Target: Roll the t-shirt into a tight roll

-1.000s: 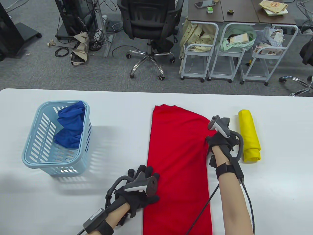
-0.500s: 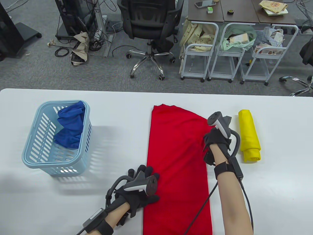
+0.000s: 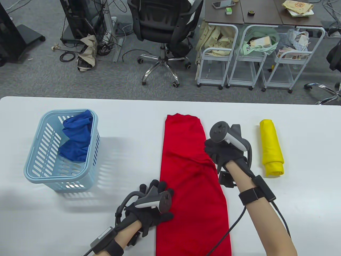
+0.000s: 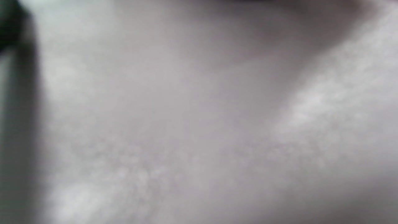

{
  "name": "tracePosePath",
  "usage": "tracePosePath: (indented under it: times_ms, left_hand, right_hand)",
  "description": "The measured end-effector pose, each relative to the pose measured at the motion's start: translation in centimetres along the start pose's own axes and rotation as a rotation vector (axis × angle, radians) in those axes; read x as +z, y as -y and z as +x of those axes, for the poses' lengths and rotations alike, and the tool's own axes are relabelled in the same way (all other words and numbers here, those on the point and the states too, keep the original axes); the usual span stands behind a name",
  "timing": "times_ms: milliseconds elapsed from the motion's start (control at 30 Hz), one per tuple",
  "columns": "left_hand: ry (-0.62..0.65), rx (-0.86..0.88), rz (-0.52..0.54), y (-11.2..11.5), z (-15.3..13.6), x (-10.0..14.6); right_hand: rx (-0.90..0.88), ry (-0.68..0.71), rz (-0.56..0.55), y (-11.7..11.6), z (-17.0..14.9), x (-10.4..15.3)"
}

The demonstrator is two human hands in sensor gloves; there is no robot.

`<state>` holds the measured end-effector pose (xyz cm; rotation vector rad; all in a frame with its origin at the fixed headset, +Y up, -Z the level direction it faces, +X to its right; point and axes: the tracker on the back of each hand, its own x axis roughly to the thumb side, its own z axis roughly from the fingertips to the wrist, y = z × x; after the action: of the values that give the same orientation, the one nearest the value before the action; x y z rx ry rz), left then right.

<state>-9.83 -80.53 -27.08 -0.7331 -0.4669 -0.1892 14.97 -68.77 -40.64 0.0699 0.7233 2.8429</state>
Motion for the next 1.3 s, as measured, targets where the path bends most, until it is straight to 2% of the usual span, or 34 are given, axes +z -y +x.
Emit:
tracePosePath:
  times_ms: [100,167,233,300,400,467,533,633,700,767,933,1033,1100,1200,1300]
  left_hand:
    - [0.0,0.0,0.001,0.0,0.0,0.0]
    - [0.0,0.0,0.001,0.0,0.0,0.0]
    - [0.0,0.0,0.001,0.0,0.0,0.0]
    - [0.001,0.002,0.002,0.0,0.0,0.0]
    - [0.001,0.003,0.001,0.0,0.0,0.0]
    - [-0.002,0.003,0.004,-0.1,-0.1,0.0]
    - [-0.01,-0.004,0.012,-0.2,-0.1,0.0]
    - [-0.029,-0.009,0.031,-0.4,-0.4,0.1]
    - [-0.086,-0.042,0.083,-0.8,-0.9,0.3]
    - [-0.136,-0.058,0.118,-1.0,-1.4,0.5]
    - [-0.175,0.007,0.141,-1.0,-2.7,0.4]
    - [-0.176,0.001,0.15,-1.0,-2.7,0.6]
    - [-0.186,-0.024,0.152,-1.2,-2.6,0.9]
    - [-0.177,-0.021,0.174,-1.4,-2.2,1.7]
    - [-0.118,-0.003,0.174,-1.4,-1.4,2.3]
  right_hand:
    - [0.062,0.047,0.127,-3.0,0.5,-0.6]
    - [0.218,0.067,0.269,-5.8,0.8,-1.4]
    - [0.33,0.071,0.332,-6.9,1.1,-1.5]
    - [0.317,0.083,0.288,-6.3,1.3,-1.3]
    - [0.165,0.085,0.253,-4.6,1.2,-0.9]
    - [0.146,0.083,0.198,-4.1,1.4,-0.4]
    - [0.195,0.081,0.184,-4.5,1.8,0.3]
    - [0.273,0.096,0.23,-6.3,2.5,0.4]
    - [0.334,0.077,0.288,-8.2,2.7,-0.4]
    - [0.375,0.051,0.28,-8.8,2.9,-1.2]
    - [0.371,-0.02,0.276,-8.6,3.1,-4.2]
    - [0.371,-0.01,0.264,-8.1,3.4,-5.6]
    - [0.298,-0.005,0.298,-7.7,3.0,-6.3]
    - [0.15,0.009,0.277,-6.7,2.1,-5.3]
    - [0.209,0.039,0.201,-6.3,1.7,-1.9]
